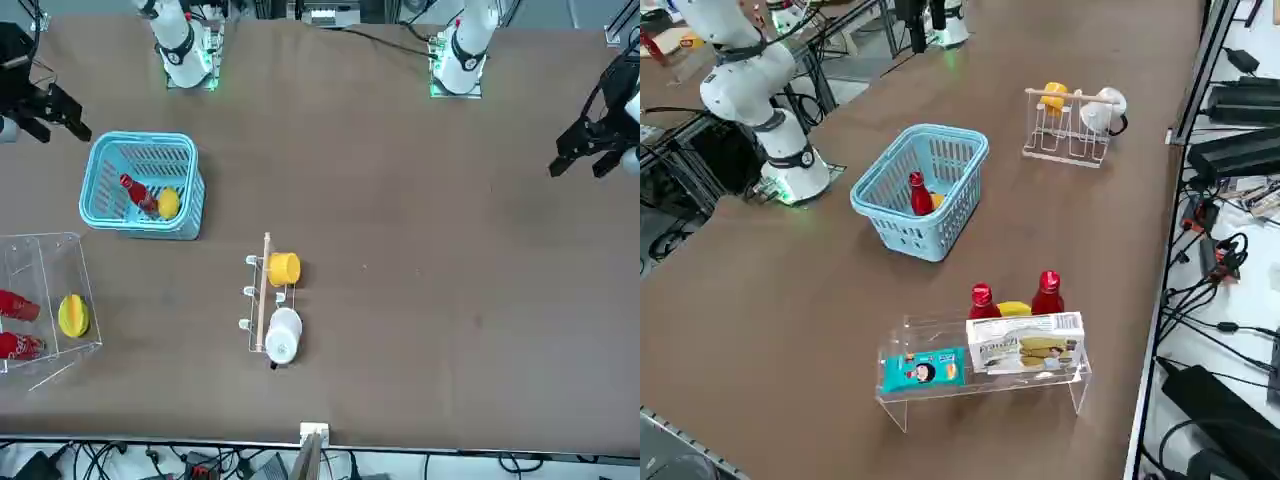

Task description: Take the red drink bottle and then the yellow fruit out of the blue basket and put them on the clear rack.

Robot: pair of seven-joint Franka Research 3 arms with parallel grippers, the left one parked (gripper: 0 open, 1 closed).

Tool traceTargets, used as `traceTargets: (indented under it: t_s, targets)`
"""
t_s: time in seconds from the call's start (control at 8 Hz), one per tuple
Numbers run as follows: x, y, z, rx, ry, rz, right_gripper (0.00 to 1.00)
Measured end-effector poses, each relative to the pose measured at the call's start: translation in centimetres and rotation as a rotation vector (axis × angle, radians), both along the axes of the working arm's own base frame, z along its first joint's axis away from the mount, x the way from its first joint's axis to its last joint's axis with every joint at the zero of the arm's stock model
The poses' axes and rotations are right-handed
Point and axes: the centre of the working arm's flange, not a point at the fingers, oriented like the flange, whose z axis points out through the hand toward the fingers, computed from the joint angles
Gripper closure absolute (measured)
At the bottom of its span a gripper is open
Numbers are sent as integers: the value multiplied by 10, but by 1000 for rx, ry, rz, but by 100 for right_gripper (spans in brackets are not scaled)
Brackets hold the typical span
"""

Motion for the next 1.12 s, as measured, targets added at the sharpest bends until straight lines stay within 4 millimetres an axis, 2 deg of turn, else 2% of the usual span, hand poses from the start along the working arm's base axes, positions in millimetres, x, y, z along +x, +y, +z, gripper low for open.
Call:
traceTargets:
  t_s: [0.62, 0.88, 1.12]
  targets:
    - [2, -1, 3, -4, -6, -2, 0]
    - [9, -13, -16, -13, 12, -20, 0]
    - [13, -22, -55, -13, -5, -28, 0]
